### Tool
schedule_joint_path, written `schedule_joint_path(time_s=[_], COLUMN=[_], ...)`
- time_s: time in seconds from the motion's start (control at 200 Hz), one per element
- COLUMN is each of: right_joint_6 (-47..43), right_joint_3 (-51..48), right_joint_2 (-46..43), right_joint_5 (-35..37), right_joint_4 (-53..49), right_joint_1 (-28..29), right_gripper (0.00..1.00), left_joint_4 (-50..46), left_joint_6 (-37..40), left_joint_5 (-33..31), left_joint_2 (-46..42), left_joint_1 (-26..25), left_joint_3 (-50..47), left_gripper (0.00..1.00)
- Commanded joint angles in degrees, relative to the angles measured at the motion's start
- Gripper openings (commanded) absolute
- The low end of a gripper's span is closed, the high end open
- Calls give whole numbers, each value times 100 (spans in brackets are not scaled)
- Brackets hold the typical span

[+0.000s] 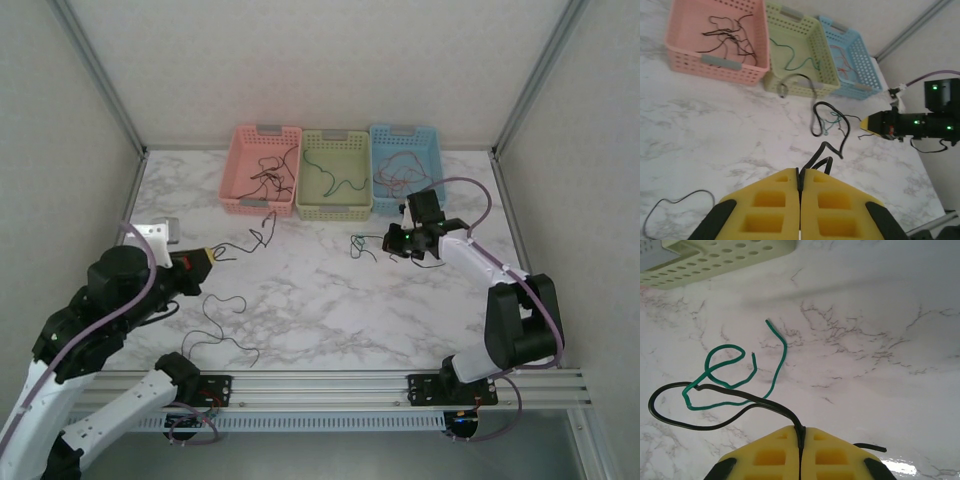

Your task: Untangle the cables

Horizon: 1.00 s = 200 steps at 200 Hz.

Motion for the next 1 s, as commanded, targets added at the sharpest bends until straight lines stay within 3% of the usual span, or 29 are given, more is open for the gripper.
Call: schedule_joint_path(time_s=[0.0,0.345,0.446,0.546,0.736,0.996], right_joint_6=[63,89,75,74,64,39], right_joint_3=[-68,-185,-208,-216,-207,-118], right_joint_2=[-158,-150,-140,-140,-188,-207], right_joint_5=[-184,-287,-305,-333,-332,-340], right_joint_4=[74,179,186,202,214,146], right_joint_1=[38,74,74,74,76,74], right_gripper=[0,0,0,0,0,0], left_joint_4=[699,1584,1808,2045,2208,1961], left_joint_6=[58,365,597,579,571,1106], left_joint_5=[537,-50,-274,96,85,-547], left_joint_2=[134,1792,2640,3610,5529,7895], left_joint_1=[-29,217,510,1064,1672,1850], left_joint_3=[-89,328,786,1295,2450,4330], left_gripper=[0,0,0,0,0,0])
